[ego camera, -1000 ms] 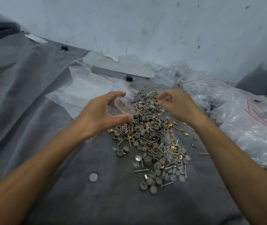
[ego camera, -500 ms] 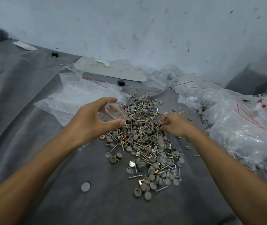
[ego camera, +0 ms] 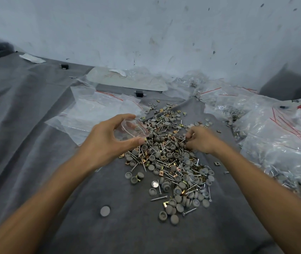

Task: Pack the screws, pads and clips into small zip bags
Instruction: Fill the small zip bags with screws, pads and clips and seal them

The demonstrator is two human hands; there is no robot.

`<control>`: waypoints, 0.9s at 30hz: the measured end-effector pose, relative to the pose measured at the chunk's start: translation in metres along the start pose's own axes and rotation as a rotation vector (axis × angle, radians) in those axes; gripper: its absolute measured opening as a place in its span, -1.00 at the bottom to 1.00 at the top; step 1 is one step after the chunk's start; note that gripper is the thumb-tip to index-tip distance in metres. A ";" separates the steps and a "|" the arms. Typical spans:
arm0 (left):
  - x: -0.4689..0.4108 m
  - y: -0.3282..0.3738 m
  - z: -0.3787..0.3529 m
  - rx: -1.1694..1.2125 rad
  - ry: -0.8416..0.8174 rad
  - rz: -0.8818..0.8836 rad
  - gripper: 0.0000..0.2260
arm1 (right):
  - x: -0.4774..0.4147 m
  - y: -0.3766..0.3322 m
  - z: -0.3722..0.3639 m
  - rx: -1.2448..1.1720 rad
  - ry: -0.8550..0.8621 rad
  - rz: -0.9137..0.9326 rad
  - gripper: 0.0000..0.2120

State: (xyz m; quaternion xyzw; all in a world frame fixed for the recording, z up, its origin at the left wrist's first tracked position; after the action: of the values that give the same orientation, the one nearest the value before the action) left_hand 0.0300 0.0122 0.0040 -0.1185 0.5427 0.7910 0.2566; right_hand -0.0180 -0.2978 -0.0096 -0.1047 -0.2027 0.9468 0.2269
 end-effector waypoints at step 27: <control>0.003 0.009 -0.003 0.027 -0.038 0.013 -0.43 | 0.002 -0.004 0.009 -0.854 -0.186 -0.264 -0.79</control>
State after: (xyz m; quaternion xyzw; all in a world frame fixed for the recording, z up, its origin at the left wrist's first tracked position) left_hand 0.0225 0.0082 0.0083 -0.0963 0.5489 0.7874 0.2634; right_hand -0.0210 -0.2964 -0.0001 -0.0768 -0.6061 0.7466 0.2632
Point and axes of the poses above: each hand's wrist, its own x-axis away from the middle knuckle, its own z-axis out of the back of the hand, y = z × x, the point moved 4 cm from there along -x, towards the middle knuckle, and after that the axes turned 13 degrees about y, right-handed, at the moved point
